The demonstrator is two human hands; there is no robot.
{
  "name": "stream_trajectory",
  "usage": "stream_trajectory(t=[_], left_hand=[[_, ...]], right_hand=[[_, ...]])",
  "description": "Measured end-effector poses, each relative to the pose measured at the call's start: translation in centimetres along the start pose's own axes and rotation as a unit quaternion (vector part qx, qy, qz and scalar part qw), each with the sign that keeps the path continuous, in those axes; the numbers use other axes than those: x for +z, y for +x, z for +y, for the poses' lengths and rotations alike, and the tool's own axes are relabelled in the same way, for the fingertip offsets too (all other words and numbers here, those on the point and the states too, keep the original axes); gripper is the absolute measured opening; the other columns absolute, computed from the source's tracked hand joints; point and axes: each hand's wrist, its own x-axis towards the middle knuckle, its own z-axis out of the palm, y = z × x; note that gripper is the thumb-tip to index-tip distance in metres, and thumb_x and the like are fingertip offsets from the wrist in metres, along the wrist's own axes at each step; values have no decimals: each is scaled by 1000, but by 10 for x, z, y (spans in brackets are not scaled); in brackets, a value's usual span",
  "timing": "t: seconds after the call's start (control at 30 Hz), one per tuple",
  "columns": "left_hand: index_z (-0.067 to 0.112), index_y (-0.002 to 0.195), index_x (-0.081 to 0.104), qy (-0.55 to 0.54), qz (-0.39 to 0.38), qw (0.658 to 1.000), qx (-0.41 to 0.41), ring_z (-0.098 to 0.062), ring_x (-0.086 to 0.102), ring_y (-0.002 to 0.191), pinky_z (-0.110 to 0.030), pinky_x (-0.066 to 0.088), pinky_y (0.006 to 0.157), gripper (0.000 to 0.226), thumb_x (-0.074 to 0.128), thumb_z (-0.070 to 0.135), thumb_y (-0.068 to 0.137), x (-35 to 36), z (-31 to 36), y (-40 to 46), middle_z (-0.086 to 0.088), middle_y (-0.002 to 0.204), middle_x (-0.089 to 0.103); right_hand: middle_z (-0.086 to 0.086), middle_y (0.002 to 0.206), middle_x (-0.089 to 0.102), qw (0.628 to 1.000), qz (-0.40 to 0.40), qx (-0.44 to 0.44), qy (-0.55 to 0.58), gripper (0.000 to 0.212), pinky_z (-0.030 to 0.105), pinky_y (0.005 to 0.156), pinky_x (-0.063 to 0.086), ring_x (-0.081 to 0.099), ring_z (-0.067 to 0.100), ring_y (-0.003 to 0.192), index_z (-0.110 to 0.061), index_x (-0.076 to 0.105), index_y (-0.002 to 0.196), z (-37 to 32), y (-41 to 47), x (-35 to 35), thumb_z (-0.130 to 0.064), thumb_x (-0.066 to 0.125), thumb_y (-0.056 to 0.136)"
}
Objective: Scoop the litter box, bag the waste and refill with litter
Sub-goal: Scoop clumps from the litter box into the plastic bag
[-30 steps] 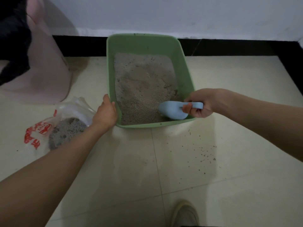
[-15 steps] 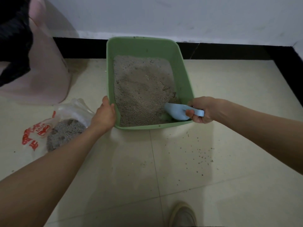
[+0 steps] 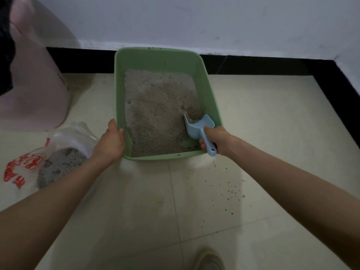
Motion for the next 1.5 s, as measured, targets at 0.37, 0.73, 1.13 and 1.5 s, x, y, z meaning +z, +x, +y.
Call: stream_trajectory(t=[0.37, 0.73, 1.13, 1.5], left_hand=[[-8, 122, 38, 8, 61, 998, 17, -46, 47, 108, -48, 39, 91, 35, 30, 17, 99, 2, 1, 12, -34, 119, 46], [-4, 128, 33, -14, 93, 996, 7, -46, 50, 105, -48, 41, 82, 36, 26, 18, 100, 9, 5, 7, -32, 115, 52], [2, 135, 28, -25, 93, 995, 17, -43, 49, 107, -48, 42, 85, 40, 25, 19, 99, 9, 5, 7, -28, 121, 51], [6, 147, -2, 59, 58, 995, 56, -24, 5, 145, -40, 14, 118, 58, 25, 7, 95, -2, 7, 5, -11, 157, 5]], right_hand=[[10, 75, 42, 984, -35, 95, 143, 28, 30, 50, 34, 40, 18, 60, -2, 47, 118, -28, 37, 29, -21, 35, 101], [3, 58, 37, 986, 24, 38, 162, 32, 24, 44, 28, 32, 15, 48, -10, 44, 63, -10, 78, 54, -19, 37, 93], [5, 59, 43, 978, 80, -107, 161, 26, 25, 46, 27, 34, 14, 49, -11, 46, 67, -8, 63, 48, -19, 41, 91], [5, 59, 43, 988, -5, -156, 5, 30, 26, 46, 26, 34, 15, 48, -12, 45, 64, -3, 39, 41, -20, 46, 93]])
